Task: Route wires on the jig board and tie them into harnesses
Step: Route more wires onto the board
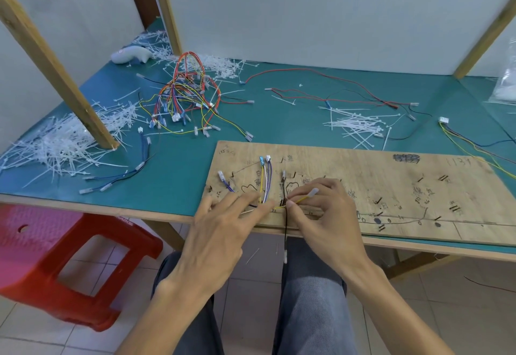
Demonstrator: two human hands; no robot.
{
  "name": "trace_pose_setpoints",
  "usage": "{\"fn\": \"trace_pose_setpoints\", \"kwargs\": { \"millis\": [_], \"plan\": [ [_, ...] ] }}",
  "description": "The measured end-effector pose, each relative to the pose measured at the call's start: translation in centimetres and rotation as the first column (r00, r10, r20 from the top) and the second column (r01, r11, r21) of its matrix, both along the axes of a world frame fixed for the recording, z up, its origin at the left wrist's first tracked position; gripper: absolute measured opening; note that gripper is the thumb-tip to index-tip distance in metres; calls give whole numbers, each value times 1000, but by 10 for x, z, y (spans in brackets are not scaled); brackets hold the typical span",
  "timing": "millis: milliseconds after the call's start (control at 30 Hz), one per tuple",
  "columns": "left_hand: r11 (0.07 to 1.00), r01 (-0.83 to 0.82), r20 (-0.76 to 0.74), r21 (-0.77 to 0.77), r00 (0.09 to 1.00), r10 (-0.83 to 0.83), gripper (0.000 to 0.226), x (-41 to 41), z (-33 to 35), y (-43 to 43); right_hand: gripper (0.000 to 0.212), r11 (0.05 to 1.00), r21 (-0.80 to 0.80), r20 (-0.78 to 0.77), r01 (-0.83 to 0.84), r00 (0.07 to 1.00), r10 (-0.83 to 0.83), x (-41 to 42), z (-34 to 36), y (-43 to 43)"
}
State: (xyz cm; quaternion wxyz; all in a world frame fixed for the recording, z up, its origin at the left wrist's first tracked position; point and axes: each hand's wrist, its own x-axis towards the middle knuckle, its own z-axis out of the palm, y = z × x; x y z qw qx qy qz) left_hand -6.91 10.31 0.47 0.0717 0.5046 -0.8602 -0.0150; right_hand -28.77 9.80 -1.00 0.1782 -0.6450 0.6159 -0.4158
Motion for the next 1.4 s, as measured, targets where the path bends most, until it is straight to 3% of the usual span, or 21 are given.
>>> {"fn": "trace_pose_setpoints", "kwargs": {
  "millis": [200, 333, 500, 700, 767, 900, 1000, 1400],
  "plan": [
    [996, 50, 197, 72, 978, -63, 115, -6, 9, -4, 15, 990, 140, -13, 36, 999, -35, -6, 13, -23],
    [996, 52, 238, 79, 969, -70, 108, -6, 11, -5, 16, 959, 285, 75, -5, 997, -17, -8, 12, -37],
    [997, 39, 208, 73, 977, -53, 106, -7, 11, -5, 19, 972, 234, 18, 23, 999, -28, -7, 14, -50],
    [997, 13, 201, 72, 979, -27, 111, -10, 11, -5, 16, 986, 133, -206, 99, 976, -70, 5, 15, -58],
    [997, 19, 173, 72, 985, -31, 110, -9, 9, -5, 12, 991, 120, -179, 57, 983, -35, 6, 15, -60],
    [999, 27, 157, 42, 987, -33, 111, -8, 6, -4, 27, 985, 170, -131, -42, 989, 64, 4, 21, -69],
    [999, 27, 153, 30, 988, -32, 110, -9, 5, -5, 12, 969, 229, -168, -87, 977, 128, 3, 28, -81],
    [999, 24, 139, 34, 990, -28, 111, -9, 0, -6, 15, 877, 479, -121, -31, 988, 101, -6, 40, -110]
  ]
}}
